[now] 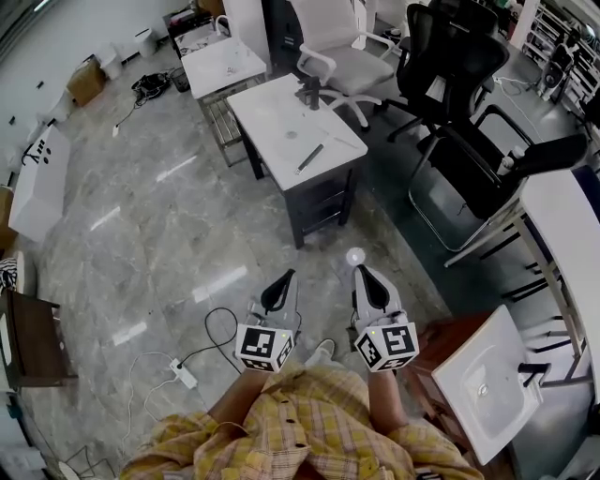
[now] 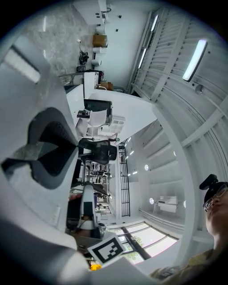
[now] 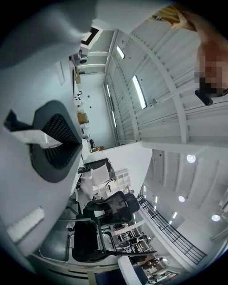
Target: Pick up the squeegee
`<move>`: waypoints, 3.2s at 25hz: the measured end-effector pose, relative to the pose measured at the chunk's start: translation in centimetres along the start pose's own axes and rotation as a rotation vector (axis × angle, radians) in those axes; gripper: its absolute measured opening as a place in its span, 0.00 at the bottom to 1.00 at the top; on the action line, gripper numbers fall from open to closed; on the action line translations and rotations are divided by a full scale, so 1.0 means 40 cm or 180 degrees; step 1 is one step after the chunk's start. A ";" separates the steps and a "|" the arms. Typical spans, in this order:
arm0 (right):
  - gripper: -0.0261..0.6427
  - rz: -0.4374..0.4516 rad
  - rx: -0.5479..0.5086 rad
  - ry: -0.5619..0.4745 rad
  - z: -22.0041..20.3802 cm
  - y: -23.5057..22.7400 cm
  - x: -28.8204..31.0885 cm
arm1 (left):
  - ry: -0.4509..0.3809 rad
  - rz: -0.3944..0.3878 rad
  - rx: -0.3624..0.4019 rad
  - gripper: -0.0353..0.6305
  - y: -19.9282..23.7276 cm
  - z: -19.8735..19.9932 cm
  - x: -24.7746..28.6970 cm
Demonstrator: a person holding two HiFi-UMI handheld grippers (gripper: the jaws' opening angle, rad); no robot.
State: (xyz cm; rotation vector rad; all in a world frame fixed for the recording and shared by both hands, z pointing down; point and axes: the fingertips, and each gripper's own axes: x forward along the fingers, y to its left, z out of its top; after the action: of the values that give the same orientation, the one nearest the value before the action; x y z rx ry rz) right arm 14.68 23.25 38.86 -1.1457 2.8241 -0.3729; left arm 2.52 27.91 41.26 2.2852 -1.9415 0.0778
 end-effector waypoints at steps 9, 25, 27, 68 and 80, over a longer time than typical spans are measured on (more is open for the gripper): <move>0.03 0.0033 0.0050 0.0140 -0.037 -0.053 0.062 | 0.0180 -0.0019 -0.0026 0.05 -0.003 -0.048 0.087; 0.04 -0.0036 -0.0153 0.0354 -0.027 -0.193 0.351 | 0.0168 -0.0092 -0.0204 0.05 0.164 -0.028 0.405; 0.04 -0.0089 -0.0150 0.0365 -0.015 -0.217 0.416 | 0.0193 -0.0135 -0.0209 0.05 0.203 -0.014 0.466; 0.04 -0.1068 0.0094 0.0595 -0.057 -0.518 0.988 | 0.1212 -0.0652 -0.0085 0.05 0.577 -0.121 1.187; 0.04 -0.1117 0.0261 0.0721 -0.145 -0.597 0.998 | 0.1471 -0.0706 -0.0021 0.06 0.554 -0.229 1.319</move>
State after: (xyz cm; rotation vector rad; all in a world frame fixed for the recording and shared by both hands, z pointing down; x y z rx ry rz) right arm 1.22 -19.86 51.43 -1.6814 2.7474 -0.6739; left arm -10.13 -25.85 58.88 2.2103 -1.4510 0.5219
